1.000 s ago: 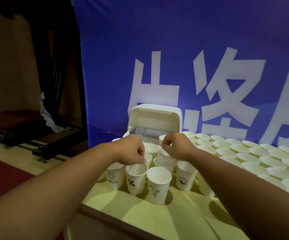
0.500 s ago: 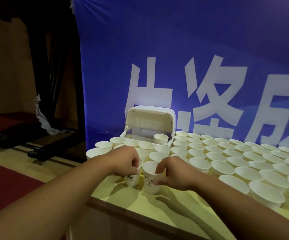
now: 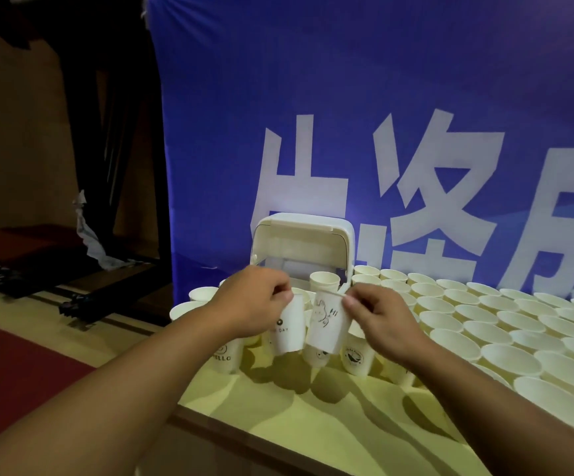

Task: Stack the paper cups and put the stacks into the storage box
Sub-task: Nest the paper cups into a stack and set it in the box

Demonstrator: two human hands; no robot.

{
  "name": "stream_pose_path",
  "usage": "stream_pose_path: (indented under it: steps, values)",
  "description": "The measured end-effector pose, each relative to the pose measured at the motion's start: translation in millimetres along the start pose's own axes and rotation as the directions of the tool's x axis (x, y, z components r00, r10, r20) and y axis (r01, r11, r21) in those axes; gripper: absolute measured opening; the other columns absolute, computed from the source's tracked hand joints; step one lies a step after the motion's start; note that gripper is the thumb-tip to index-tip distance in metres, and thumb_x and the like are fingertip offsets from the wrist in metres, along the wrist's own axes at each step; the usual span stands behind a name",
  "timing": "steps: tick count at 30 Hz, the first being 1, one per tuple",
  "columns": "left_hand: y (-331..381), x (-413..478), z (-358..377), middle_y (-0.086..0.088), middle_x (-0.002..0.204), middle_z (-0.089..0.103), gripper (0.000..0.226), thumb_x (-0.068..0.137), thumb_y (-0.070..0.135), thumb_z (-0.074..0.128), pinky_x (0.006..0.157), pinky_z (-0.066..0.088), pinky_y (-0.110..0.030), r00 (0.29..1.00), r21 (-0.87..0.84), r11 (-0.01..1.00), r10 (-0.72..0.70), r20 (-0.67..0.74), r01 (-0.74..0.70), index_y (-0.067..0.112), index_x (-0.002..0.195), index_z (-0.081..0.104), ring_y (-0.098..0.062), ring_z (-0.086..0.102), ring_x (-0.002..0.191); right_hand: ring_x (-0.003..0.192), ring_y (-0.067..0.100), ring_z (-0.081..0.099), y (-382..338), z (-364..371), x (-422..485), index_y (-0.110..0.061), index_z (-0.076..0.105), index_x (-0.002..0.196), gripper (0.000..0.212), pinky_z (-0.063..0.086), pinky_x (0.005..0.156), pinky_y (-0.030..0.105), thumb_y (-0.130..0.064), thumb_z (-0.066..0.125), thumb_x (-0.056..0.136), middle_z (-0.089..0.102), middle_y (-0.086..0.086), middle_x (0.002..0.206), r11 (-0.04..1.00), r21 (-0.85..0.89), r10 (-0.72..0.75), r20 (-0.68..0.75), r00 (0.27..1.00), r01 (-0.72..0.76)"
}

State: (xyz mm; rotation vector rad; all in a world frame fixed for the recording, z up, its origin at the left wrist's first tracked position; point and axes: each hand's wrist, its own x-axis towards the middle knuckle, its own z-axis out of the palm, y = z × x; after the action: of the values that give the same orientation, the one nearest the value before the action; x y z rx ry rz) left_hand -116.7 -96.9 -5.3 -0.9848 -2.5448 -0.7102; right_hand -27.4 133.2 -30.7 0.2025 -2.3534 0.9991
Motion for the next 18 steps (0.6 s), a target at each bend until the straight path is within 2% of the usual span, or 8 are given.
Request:
stream_pose_path:
  steps: [2,6,10,13,18]
  values:
    - [4,14,-5,0.012,0.077,0.064,0.020,0.097,0.035,0.058,0.065,0.055,-0.039,0.999,-0.100,0.995,-0.011,-0.046,0.006,0.032,0.078,0.062,-0.013,0.061,0.072,0.062,0.002,0.052,1,-8,13,-0.027,0.061,0.071,0.028,0.038,0.055,0.013,-0.024,0.056,0.098,0.060,-0.014,0.066,1.000,0.011,0.000,-0.099,0.995,0.001]
    - [11,48,-5,0.009,0.071,0.061,0.025,0.098,0.032,0.057,0.055,0.045,-0.033,0.986,-0.148,0.989,-0.027,-0.166,0.002,0.030,0.074,0.057,-0.014,0.057,0.065,0.070,0.015,0.059,13,-22,45,-0.023,0.065,0.078,0.023,0.049,0.060,0.035,-0.028,0.055,0.098,0.065,-0.004,0.074,0.997,0.024,0.083,-0.231,0.969,-0.080]
    - [15,86,10,0.008,0.082,0.060,0.027,0.104,0.031,0.050,0.057,0.039,-0.029,0.985,-0.119,0.992,-0.068,-0.159,0.050,0.029,0.077,0.053,-0.011,0.055,0.072,0.079,0.015,0.063,29,-28,75,-0.027,0.065,0.087,0.014,0.048,0.062,0.027,-0.030,0.056,0.098,0.067,-0.006,0.089,0.986,-0.042,0.145,-0.286,0.947,-0.164]
    - [18,111,24,0.006,0.090,0.058,0.024,0.105,0.025,0.050,0.058,0.037,-0.025,0.994,-0.031,0.998,-0.050,-0.099,0.047,0.025,0.082,0.053,-0.012,0.053,0.077,0.087,0.019,0.062,43,-30,94,-0.026,0.064,0.096,0.007,0.056,0.075,0.032,-0.029,0.058,0.098,0.067,-0.002,0.101,0.972,-0.075,0.192,-0.305,0.933,-0.225]
    - [16,140,52,-0.003,0.100,0.057,0.016,0.106,0.021,0.052,0.085,0.052,-0.038,0.999,0.066,0.997,-0.040,-0.014,0.041,0.021,0.090,0.055,-0.025,0.059,0.092,0.088,0.019,0.057,58,-28,114,-0.020,0.065,0.111,0.016,0.054,0.079,0.033,-0.023,0.058,0.098,0.067,0.004,0.112,0.957,-0.144,0.190,-0.345,0.919,-0.252]
